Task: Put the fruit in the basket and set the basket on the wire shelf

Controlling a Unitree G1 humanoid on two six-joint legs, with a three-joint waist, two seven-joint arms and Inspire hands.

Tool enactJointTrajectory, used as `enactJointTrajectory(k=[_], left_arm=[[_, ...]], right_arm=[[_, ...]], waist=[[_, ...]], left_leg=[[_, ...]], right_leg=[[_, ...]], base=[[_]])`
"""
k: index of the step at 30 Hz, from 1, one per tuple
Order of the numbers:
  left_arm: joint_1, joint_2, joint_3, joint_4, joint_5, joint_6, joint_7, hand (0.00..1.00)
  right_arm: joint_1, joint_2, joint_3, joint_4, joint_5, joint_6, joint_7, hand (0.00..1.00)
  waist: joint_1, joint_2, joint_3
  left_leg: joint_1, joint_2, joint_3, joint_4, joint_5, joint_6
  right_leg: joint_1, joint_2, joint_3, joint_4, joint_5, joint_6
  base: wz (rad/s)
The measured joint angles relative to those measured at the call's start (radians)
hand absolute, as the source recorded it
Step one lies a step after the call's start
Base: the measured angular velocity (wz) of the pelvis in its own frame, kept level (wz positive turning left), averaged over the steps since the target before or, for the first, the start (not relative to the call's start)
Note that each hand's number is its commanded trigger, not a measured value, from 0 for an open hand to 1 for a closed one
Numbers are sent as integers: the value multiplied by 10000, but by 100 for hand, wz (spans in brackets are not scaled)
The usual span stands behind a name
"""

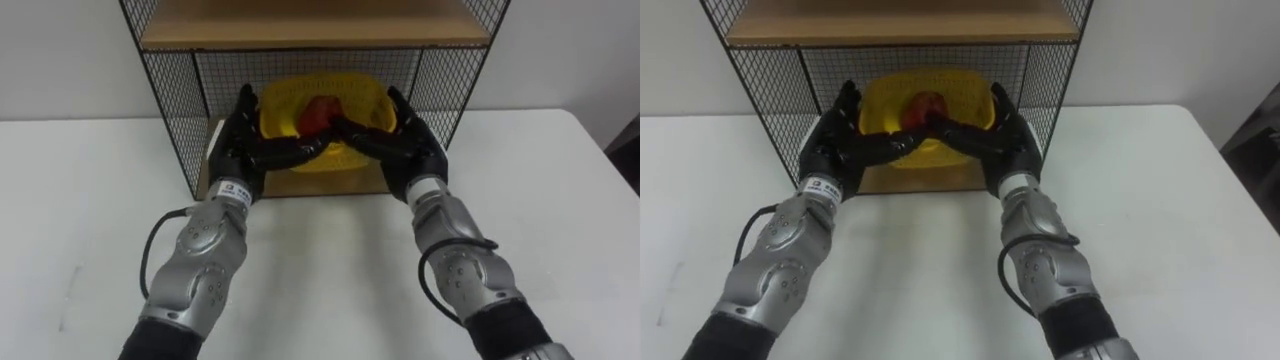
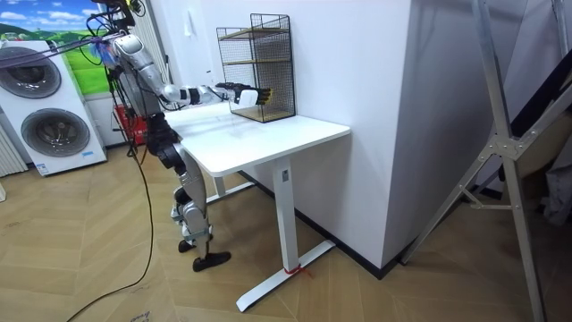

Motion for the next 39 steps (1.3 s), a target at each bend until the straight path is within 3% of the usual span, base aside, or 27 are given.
enactJointTrajectory(k=[5,9,12,16,22,25,31,34,39], left_arm=[[-709,-124,362,436,-311,557,398,0],[-1430,-142,610,1310,-343,1004,592,0],[-1648,-145,761,1594,-342,1262,644,0],[-1757,-150,872,1844,-338,1502,687,0],[-1908,-191,970,1837,-441,1629,928,0],[-2178,-191,1064,1799,-334,1733,1016,0],[-2130,-165,1050,1798,-338,1804,994,0],[-2070,-164,1051,1768,-339,1824,994,0],[-1785,0,1016,954,-338,1855,977,0]], right_arm=[[-719,14,-121,454,12,391,-274,0],[-1145,104,-266,1162,374,739,-312,0],[-1172,105,-391,1232,431,975,-312,0],[-1256,99,-522,1269,756,985,-311,0],[-1385,101,-573,1485,761,999,-311,0],[-1386,69,-678,1484,702,1202,-310,0],[-1385,6,-723,1477,656,1303,-292,0],[-1385,-8,-777,1474,620,1316,-282,0],[-1336,-20,-823,1179,614,1317,-296,0]], waist=[[3,98,6],[16,261,-51],[22,324,-51],[9,323,-52],[1,315,-57],[9,289,-91],[13,284,-95],[14,240,-243],[-13,186,-301]], left_leg=[[-31,10,-3,-47,41,-26],[25,10,-12,-57,57,-34],[50,9,-31,-61,73,-39],[48,9,-31,-66,76,-41],[45,10,-10,-69,80,-43],[-29,11,5,-67,80,-43],[81,13,-5,-65,86,-42],[123,16,-14,-78,85,-43],[223,14,-37,-87,85,-43]], right_leg=[[-67,18,7,-1,26,-28],[-33,24,12,8,29,-32],[-25,23,12,10,29,-33],[-38,24,13,14,29,-34],[-49,23,15,23,32,-38],[-118,23,20,30,32,-38],[-5,28,34,32,37,-46],[29,31,36,26,35,-46],[130,30,25,2,36,-46]], base=[[0],[0],[0],[0],[0],[0],[0],[0],[0]])
